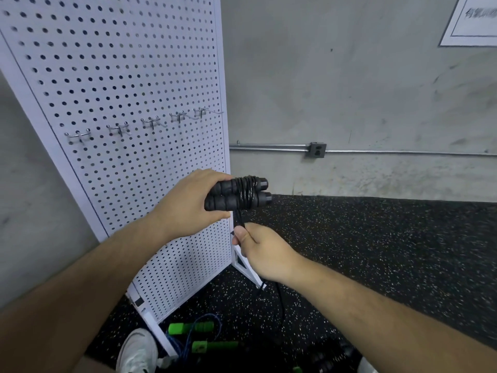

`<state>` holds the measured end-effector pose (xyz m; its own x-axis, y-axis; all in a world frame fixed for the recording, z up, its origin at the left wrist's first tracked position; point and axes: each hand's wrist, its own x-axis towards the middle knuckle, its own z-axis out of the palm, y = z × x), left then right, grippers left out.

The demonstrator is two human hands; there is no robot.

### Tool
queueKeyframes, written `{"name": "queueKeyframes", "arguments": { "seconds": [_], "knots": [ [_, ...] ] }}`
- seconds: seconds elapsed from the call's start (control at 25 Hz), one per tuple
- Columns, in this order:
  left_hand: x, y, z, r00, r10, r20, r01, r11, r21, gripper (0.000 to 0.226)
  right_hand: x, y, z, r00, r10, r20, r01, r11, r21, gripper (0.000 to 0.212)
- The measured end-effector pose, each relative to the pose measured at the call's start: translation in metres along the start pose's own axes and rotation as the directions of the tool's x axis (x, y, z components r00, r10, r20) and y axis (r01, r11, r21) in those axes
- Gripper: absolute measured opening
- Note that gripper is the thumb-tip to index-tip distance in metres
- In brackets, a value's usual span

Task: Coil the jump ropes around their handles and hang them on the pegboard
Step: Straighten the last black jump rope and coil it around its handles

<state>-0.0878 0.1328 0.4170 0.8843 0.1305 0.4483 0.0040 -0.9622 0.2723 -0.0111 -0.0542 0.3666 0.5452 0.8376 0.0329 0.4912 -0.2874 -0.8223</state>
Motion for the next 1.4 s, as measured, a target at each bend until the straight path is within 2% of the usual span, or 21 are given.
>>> {"name": "queueKeyframes", "arguments": {
  "seconds": [0.12, 0.32, 0.44, 0.56, 0.64, 0.84, 0.96, 1.04, 1.12, 1.16, 1.2, 1.28, 1.4],
  "knots": [
    [0.003, -0.009, 0.005, 1.0, -0.024, 0.013, 0.023, 0.999, 0.029, 0.068, -0.011, -0.012, -0.003, 0.998, -0.035, 0.046, 0.041, 0.992, -0.121, 0.03],
    [0.004, -0.012, 0.01, 1.0, -0.002, 0.026, 0.0, 0.997, 0.078, 0.065, -0.026, -0.041, -0.033, 0.992, -0.121, 0.023, 0.121, 0.933, -0.337, 0.036],
    [0.003, -0.013, 0.015, 0.991, 0.016, 0.132, -0.035, 0.989, 0.142, 0.058, -0.036, -0.056, -0.058, 0.988, -0.151, 0.025, 0.149, 0.905, -0.399, 0.03],
    [-0.001, -0.004, 0.02, 0.977, 0.06, 0.205, -0.087, 0.988, 0.126, 0.058, -0.034, -0.058, -0.082, 0.97, -0.238, -0.042, 0.167, 0.787, -0.594, 0.025],
    [-0.005, 0.009, 0.021, 0.972, 0.099, 0.215, -0.123, 0.987, 0.101, 0.061, -0.026, -0.05, -0.096, 0.95, -0.296, -0.103, 0.165, 0.75, -0.64, 0.025],
    [-0.018, 0.051, 0.014, 0.94, 0.253, 0.229, -0.259, 0.966, -0.005, 0.057, -0.003, -0.015, -0.124, 0.935, -0.307, -0.176, 0.162, 0.814, -0.558, 0.027],
    [-0.023, 0.067, 0.006, 0.95, 0.256, 0.179, -0.238, 0.965, -0.112, 0.061, 0.007, 0.003, -0.131, 0.946, -0.254, -0.202, 0.164, 0.911, -0.378, 0.017],
    [-0.027, 0.069, 0.0, 0.964, 0.215, 0.154, -0.185, 0.964, -0.188, 0.068, 0.013, 0.009, -0.128, 0.959, -0.187, -0.211, 0.154, 0.975, -0.163, 0.017],
    [-0.027, 0.067, -0.004, 0.976, 0.176, 0.132, -0.146, 0.967, -0.208, 0.071, 0.013, 0.008, -0.114, 0.989, -0.048, -0.14, 0.072, 0.982, 0.173, 0.02],
    [-0.025, 0.065, -0.006, 0.982, 0.15, 0.117, -0.126, 0.973, -0.193, 0.071, 0.012, 0.006, -0.102, 0.997, -0.003, -0.082, 0.017, 0.985, 0.171, 0.023],
    [-0.021, 0.063, -0.007, 0.987, 0.126, 0.095, -0.108, 0.979, -0.172, 0.071, 0.01, 0.006, -0.087, 0.999, 0.025, -0.039, -0.022, 0.997, 0.076, 0.028],
    [-0.012, 0.053, -0.009, 0.995, 0.092, 0.044, -0.086, 0.988, -0.126, 0.068, 0.002, 0.004, -0.052, 1.0, 0.002, -0.011, -0.004, 0.992, -0.123, 0.034],
    [-0.004, 0.031, -0.011, 0.999, 0.018, 0.04, -0.016, 0.999, -0.044, 0.065, -0.011, -0.007, -0.011, 0.998, -0.058, 0.001, 0.058, 0.991, -0.124, 0.04]
  ]
}}
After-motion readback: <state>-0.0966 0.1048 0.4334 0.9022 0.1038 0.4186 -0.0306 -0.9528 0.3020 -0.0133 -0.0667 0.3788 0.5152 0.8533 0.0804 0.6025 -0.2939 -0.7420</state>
